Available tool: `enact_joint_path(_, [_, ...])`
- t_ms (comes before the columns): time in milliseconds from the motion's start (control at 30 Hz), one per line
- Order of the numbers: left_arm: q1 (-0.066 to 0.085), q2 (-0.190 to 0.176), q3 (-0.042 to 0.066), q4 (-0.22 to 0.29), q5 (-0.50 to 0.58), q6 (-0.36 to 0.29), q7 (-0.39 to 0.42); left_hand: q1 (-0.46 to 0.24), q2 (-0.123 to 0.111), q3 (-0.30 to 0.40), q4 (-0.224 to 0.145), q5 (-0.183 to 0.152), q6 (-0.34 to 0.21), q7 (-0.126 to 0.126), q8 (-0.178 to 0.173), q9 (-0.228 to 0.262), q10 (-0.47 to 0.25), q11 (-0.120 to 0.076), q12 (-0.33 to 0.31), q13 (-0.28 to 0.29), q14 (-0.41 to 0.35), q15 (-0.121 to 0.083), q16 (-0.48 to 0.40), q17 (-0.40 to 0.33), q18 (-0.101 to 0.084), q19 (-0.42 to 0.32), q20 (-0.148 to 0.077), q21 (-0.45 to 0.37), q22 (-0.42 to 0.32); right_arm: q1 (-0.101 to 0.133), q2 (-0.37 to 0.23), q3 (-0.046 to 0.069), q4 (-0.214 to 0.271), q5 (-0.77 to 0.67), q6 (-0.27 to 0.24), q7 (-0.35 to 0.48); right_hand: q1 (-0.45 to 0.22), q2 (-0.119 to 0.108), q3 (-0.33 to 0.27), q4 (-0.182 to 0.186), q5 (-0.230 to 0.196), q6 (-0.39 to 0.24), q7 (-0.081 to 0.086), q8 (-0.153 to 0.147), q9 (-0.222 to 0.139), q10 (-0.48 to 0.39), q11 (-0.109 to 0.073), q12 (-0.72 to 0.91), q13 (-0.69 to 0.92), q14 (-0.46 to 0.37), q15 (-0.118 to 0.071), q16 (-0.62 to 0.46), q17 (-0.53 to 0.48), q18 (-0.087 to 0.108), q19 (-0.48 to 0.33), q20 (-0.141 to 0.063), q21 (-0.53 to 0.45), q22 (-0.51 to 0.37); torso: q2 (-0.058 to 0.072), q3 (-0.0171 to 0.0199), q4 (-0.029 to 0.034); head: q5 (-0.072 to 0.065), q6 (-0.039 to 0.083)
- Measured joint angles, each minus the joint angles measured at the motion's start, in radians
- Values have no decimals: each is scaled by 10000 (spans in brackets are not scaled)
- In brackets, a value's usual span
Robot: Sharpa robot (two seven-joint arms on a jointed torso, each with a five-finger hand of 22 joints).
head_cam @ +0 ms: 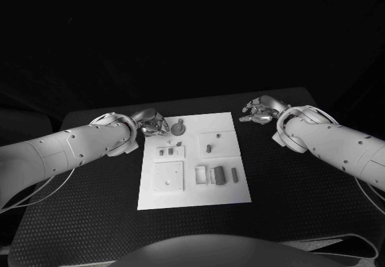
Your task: Assemble the parts on the task board
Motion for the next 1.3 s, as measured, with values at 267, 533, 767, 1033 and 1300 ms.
enact_joint_path(267, [2, 239, 0, 72, -288, -145, -311, -877, -293, -1016, -256, -3, -51, 91, 0, 49, 56, 47, -1180, -867, -105, 105, -212, -53, 5, -109, 109, -194, 8, -1, 0, 0, 2, 0, 1, 0, 0, 0, 0, 0, 0, 0, 0, 0, 1, 0, 0, 0, 0, 0, 0, 0, 0, 1, -2, 2, 0, 0, 0, 13, -5, -18, 12])
enact_joint_path(533, [5, 488, -2, 424, -666, -220, -1222, -1455, -506, -1718, -323, -41, -102, 148, 41, 69, 111, 169, -2201, -1526, -162, 162, -445, -163, 16, -239, 120, -412, 1, -1, 5, 0, 0, 0, 1, 0, 0, 0, 0, 0, 0, 0, 0, 0, 1, 0, 0, 0, 0, 1, 1, 0, 0, 1, -3, 3, 0, 0, 1, 27, -12, -42, 18])
enact_joint_path(767, [124, 678, 1, 578, -837, -320, -1680, -856, -412, -1653, -310, -41, -99, 149, 141, 135, 1026, 219, -4569, -2850, -3, 269, -882, -452, 16, -178, 179, -731, -168, -1, 4, 0, -7, 0, 1, -3, 0, 0, 0, 0, 0, 0, 0, 0, 1, 0, 0, 0, 0, 1, 1, 0, 0, 0, -14, 14, 0, 0, 3, 27, -17, -65, 14])
enact_joint_path(1033, [297, 904, 2, 770, -1733, -128, -2387, -582, -525, -1307, -320, -41, -64, 183, 216, 162, 1678, 380, -6858, -3708, 228, 491, -1337, -817, 17, -34, 396, -1023, -302, -1, 19, -1, -14, 0, 2, -5, 0, 0, 0, 0, 0, 0, 0, 0, 2, 0, 0, 0, 0, 3, 3, 0, 0, 0, -2, -38, 0, 0, 4, 26, -12, -98, -18])
enact_joint_path(1300, [346, 1148, -2, 806, -2691, 458, -3348, -385, -497, -1123, -337, 58, -62, 182, 258, 173, 2041, 315, -7774, -3864, 509, 494, -1418, -922, 104, 170, 448, -1047, -332, -1, 56, -1, -42, 0, 3, -5, 0, 0, 0, 0, 0, 0, 0, 0, 2, 0, 0, 0, 0, 3, 3, 0, 0, 0, -3, -38, 0, 0, 4, 14, -1, -126, -73])
